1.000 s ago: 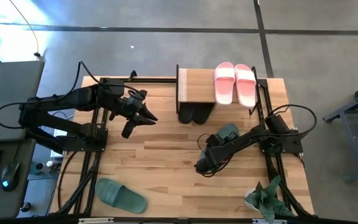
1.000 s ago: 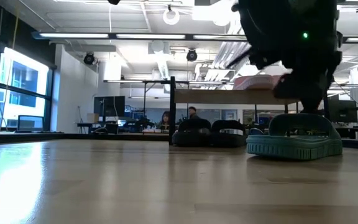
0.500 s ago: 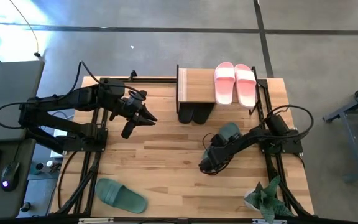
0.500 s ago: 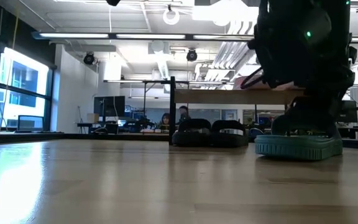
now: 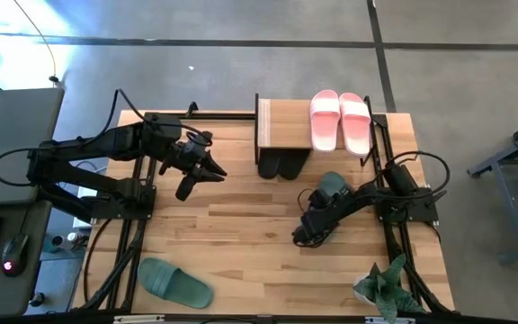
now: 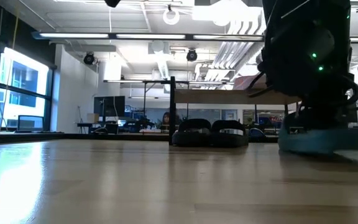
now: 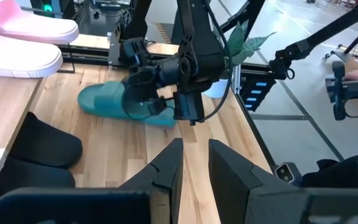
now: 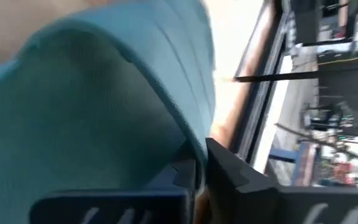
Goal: Pick and place slides into the shelf
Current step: Put the top green slide under the shelf
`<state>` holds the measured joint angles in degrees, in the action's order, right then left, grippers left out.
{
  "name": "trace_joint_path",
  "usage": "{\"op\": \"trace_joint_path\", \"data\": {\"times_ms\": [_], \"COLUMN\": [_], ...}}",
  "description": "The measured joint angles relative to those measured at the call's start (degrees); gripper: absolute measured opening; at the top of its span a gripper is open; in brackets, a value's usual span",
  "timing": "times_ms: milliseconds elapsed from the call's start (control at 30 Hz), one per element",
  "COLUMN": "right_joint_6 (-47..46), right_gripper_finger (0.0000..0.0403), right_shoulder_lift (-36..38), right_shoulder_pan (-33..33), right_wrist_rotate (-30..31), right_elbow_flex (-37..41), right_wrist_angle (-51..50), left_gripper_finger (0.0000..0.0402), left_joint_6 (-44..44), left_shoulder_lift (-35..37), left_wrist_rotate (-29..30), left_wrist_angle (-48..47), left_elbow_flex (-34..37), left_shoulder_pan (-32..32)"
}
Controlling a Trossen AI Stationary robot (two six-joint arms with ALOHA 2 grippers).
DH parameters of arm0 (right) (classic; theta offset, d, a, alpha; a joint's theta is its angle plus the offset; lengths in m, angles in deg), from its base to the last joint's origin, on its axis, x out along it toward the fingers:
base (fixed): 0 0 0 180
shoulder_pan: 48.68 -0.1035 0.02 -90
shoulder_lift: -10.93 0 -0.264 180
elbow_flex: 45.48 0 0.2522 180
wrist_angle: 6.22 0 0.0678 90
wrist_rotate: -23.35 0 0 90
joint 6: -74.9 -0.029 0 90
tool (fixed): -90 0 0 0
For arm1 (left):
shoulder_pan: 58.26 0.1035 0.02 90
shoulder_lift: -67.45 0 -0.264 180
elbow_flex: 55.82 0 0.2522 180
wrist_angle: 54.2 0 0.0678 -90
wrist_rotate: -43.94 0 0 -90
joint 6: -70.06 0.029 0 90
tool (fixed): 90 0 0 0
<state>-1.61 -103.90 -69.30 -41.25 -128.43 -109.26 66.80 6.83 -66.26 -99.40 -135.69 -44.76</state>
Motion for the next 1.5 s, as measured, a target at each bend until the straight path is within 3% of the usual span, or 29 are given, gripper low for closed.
{"op": "trace_joint_path", "data": {"times_ms": [300,533,733,1033,1500], "right_joint_6": [2.0,1.9,2.3,3.1,14.2], "right_gripper_finger": [0.0002,0.0001,0.0001,0.0000,0.0000], "right_shoulder_lift": [6.1,19.0,27.2,27.8,27.8], "right_shoulder_pan": [0.1,-1.0,-1.5,1.5,12.9], "right_wrist_rotate": [3.7,5.1,6.9,10.6,20.0], "right_elbow_flex": [3.1,12.2,21.4,32.1,35.4], "right_wrist_angle": [-0.4,-1.1,5.2,15.3,24.7], "left_gripper_finger": [0.0063,0.0062,0.0062,0.0062,0.0062], "left_joint_6": [0.0,0.2,0.2,0.2,1.5], "left_shoulder_lift": [0.0,0.0,0.0,0.0,0.0], "left_wrist_rotate": [0.4,0.4,1.8,1.9,2.0], "left_wrist_angle": [-2.0,-2.5,-2.5,-1.9,-1.5], "left_elbow_flex": [0.0,0.0,0.0,0.0,0.0], "left_shoulder_pan": [0.0,0.0,0.0,0.0,0.0]}}
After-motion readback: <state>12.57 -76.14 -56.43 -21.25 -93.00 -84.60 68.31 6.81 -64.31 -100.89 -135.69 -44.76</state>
